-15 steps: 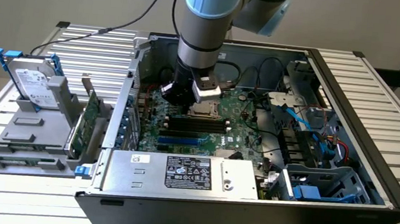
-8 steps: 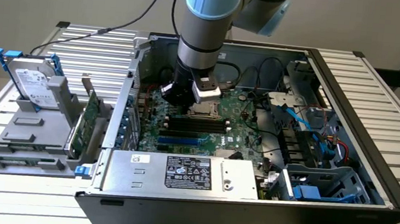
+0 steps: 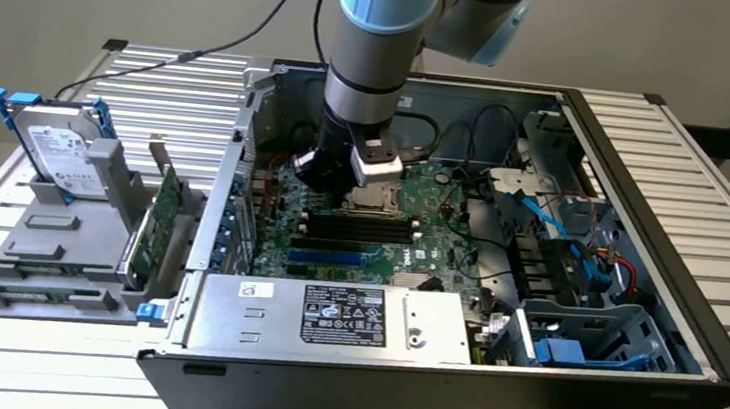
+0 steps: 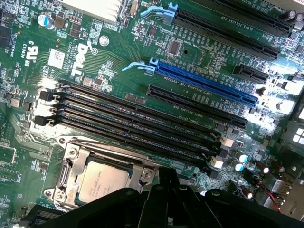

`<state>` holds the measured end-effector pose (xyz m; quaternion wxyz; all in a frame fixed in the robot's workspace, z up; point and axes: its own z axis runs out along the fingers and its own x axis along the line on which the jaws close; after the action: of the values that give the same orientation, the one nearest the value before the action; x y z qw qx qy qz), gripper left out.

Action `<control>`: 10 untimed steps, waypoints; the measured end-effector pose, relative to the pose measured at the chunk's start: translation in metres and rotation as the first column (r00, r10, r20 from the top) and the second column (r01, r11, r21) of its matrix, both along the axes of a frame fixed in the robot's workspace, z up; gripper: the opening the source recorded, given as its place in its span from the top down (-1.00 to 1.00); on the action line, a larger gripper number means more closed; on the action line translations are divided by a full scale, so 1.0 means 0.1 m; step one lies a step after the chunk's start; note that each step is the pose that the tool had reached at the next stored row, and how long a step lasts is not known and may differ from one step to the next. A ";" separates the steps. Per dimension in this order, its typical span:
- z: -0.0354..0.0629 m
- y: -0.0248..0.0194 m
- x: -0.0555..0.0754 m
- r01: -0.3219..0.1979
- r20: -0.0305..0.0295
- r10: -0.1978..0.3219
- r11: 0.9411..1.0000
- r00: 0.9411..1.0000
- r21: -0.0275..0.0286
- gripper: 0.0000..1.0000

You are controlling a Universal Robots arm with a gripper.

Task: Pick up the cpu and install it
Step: 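Install the second cpu locking lever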

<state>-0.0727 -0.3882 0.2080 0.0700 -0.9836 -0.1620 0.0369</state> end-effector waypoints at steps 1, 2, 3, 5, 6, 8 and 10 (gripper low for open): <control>0.000 0.006 0.00 0.000 0.000 0.000 1.000 1.000 -0.001 0.79; 0.000 0.013 0.00 0.000 0.000 0.000 1.000 1.000 -0.003 0.79; 0.000 0.021 0.00 0.000 0.000 0.000 1.000 1.000 -0.005 0.79; 0.000 0.040 0.00 0.001 0.000 -0.001 1.000 1.000 -0.010 0.79; -0.001 0.051 0.00 0.001 0.001 -0.001 1.000 1.000 -0.013 0.79; 0.000 0.066 0.00 0.001 0.001 -0.001 1.000 1.000 -0.022 0.79; 0.000 0.083 0.00 0.002 0.001 -0.002 1.000 1.000 -0.031 0.79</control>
<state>-0.0727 -0.3799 0.2079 0.0546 -0.9848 -0.1604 0.0391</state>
